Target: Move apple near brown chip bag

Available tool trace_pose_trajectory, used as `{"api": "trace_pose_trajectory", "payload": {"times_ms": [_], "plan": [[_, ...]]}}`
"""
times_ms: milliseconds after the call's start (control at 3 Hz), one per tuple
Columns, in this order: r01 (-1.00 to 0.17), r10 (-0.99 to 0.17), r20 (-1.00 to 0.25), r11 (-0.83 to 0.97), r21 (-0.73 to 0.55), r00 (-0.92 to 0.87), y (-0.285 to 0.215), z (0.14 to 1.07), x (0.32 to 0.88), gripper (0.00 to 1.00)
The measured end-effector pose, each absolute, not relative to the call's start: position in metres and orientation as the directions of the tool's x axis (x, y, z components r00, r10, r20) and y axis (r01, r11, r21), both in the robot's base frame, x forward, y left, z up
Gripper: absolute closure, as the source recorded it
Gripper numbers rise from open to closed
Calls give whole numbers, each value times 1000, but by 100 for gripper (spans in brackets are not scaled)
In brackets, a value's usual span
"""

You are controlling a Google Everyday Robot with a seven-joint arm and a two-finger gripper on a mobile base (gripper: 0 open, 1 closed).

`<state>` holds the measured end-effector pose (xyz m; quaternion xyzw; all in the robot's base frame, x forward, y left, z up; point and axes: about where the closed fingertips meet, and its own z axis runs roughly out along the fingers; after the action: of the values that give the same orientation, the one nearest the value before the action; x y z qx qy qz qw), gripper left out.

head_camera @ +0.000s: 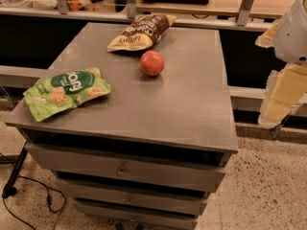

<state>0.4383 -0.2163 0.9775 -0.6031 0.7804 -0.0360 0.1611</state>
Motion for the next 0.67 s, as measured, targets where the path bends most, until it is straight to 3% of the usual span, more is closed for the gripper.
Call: {"api": "trace_pose_trajectory", "payload": {"times_ms": [667], "plan": [[-923,-936,-267,297,-245,-230,-212,978,441,0]]}}
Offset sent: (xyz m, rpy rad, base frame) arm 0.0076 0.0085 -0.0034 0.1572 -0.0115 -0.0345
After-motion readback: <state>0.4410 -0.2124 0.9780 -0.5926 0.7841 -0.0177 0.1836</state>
